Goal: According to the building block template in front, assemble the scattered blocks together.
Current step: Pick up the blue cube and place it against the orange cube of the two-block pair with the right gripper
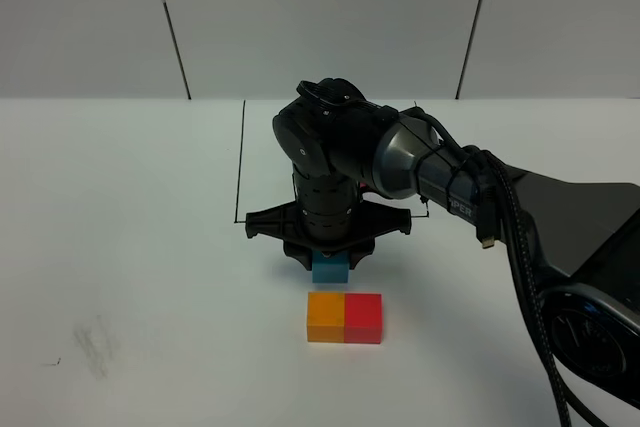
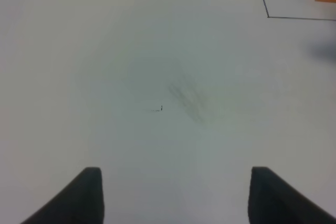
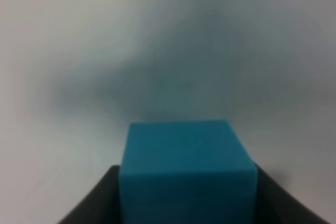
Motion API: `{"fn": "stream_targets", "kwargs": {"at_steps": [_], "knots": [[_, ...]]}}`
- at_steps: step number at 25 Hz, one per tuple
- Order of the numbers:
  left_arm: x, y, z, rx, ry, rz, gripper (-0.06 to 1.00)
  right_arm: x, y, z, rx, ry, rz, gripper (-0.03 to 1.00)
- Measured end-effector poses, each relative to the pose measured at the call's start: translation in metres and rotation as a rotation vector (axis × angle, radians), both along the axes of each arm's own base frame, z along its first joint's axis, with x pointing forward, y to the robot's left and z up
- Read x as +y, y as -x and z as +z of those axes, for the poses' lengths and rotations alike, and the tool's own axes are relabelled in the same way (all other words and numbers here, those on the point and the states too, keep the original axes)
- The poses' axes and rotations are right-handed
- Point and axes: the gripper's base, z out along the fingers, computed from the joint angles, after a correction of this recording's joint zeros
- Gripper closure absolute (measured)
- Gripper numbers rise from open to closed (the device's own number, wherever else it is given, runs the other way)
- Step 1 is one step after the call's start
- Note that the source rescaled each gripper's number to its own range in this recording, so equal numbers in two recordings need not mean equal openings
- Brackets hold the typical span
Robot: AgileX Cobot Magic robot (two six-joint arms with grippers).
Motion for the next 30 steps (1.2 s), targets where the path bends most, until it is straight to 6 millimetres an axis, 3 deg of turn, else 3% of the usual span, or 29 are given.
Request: {"fn": "stream_targets", "kwargs": {"at_steps": [7,21,30], "knots": [[0.0,0.0,0.0,0.0,0.0,0.0,0.63,0.0,-0.001,-0.001,-0.006,0.003,0.001,0.76],[0.0,0.0,0.0,0.0,0.0,0.0,0.63,0.003,-0.001,-0.033,0.06,0.029,-0.014,0.76],[0.0,0.0,0.0,0.0,0.0,0.0,0.63,0.003,0.001,-0.035,0.081,0.026,-0.028,0.76]]}}
